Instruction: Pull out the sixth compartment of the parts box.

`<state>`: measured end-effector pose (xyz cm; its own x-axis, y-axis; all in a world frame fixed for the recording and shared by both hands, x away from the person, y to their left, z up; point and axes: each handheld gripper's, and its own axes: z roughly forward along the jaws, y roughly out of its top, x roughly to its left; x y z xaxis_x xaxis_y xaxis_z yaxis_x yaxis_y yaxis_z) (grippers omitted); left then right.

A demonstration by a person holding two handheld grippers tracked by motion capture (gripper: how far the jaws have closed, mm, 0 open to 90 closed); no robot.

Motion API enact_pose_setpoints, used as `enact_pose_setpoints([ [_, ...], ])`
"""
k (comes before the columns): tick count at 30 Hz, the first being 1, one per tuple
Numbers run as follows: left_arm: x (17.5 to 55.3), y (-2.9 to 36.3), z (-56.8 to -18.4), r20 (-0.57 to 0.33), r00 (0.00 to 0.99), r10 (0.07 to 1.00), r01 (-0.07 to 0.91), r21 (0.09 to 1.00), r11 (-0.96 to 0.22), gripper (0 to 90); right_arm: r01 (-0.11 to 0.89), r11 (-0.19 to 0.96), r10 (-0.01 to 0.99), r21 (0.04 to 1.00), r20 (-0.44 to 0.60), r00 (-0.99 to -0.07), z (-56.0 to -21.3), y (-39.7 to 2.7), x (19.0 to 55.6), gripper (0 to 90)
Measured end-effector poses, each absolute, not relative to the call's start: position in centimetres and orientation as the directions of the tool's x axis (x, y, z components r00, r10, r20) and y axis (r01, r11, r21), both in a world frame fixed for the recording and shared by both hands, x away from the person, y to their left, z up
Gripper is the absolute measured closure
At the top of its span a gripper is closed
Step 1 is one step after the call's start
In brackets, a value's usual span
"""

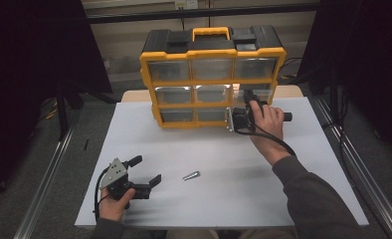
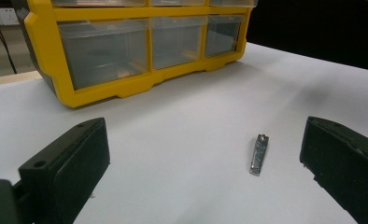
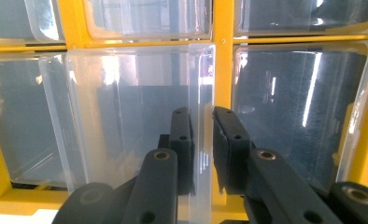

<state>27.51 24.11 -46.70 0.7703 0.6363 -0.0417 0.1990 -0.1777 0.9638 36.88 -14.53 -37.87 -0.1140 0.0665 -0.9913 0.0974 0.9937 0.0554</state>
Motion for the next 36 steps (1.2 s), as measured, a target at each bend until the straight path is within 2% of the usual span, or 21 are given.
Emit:
enact_pose_setpoints([
  [16,27.5,24.1,-46.7,-0.042,0.771,0.635,0.197,0.965,-0.176,1.6,0.097,0.993,0.073,0.061,-0.989,-0.126,-37.6,-14.5,36.0,79.0],
  [17,27.4,23.9,-46.7,-0.073,0.762,0.644,0.207,0.969,-0.134,1.6,0.088,0.994,0.068,0.057,-0.989,-0.128,-37.6,-14.6,36.0,79.0],
  [36,27.3,24.2,-46.6,-0.048,0.761,0.646,0.185,0.972,-0.146,1.3,0.082,0.995,0.067,0.056,-0.988,-0.136,-37.5,-14.7,35.6,79.0],
])
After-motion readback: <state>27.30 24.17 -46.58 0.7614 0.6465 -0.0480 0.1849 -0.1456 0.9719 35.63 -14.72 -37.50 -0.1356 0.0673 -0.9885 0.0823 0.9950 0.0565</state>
